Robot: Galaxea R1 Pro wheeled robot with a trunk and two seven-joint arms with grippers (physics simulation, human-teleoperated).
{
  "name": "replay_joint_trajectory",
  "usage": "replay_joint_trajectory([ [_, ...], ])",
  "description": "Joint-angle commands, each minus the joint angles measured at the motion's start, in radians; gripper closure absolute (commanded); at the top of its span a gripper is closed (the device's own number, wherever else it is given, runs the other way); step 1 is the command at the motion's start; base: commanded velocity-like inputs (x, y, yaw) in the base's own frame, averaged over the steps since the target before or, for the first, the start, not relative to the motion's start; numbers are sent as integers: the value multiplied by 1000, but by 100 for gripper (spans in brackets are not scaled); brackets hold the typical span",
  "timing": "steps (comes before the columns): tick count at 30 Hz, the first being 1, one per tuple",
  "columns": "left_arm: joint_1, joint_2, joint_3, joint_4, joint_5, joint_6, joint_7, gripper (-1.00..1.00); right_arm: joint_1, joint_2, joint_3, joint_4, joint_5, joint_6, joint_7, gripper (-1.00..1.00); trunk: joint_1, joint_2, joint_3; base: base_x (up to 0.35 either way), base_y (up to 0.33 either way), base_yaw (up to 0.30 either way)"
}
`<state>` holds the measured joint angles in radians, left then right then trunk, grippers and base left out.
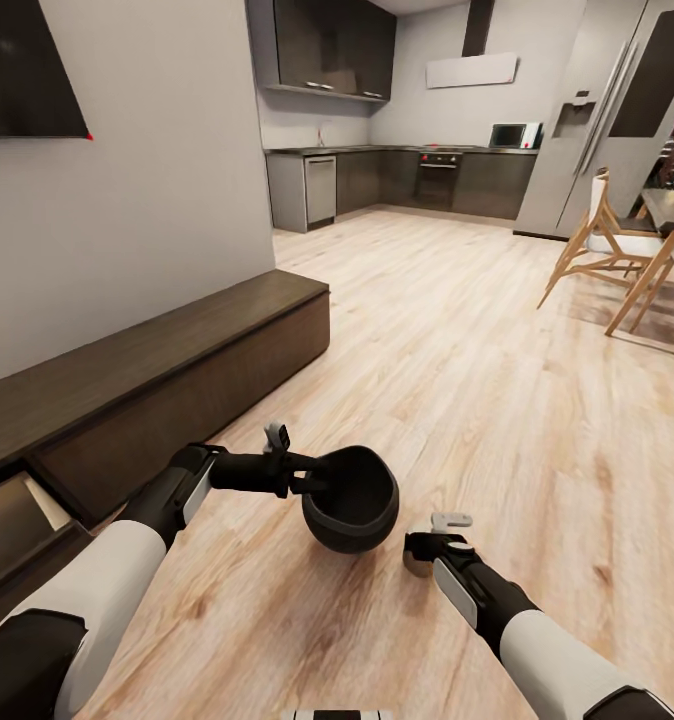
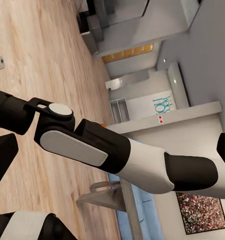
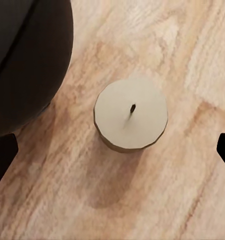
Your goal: Place each of the two pumpkins and all three candles from the living room inside a cabinet in the living room (use any cabinet), then make sure every cabinet is closed, and position the cauldron so it is next to a table in the living room.
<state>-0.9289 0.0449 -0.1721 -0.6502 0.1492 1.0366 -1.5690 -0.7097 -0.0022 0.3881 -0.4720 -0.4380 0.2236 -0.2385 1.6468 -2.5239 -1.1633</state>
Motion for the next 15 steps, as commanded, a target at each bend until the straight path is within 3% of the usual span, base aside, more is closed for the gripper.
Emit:
replay_joint_trajectory([
  [1,-1,1,-6,-2,7,11,-2,-100,-1,-1,5,-2,-6,7,-8,-100,0,0,-1,44,0,0],
  [10,0,11,0,-25,7,11,-2,-100,-1,-4,3,-1,-8,11,-7,-100,0,0,-1,85,0,0],
  [15,-1,47,5,-27,9,11,-2,-100,-1,-3,3,1,-7,13,-8,-100,0,0,-1,34,0,0],
])
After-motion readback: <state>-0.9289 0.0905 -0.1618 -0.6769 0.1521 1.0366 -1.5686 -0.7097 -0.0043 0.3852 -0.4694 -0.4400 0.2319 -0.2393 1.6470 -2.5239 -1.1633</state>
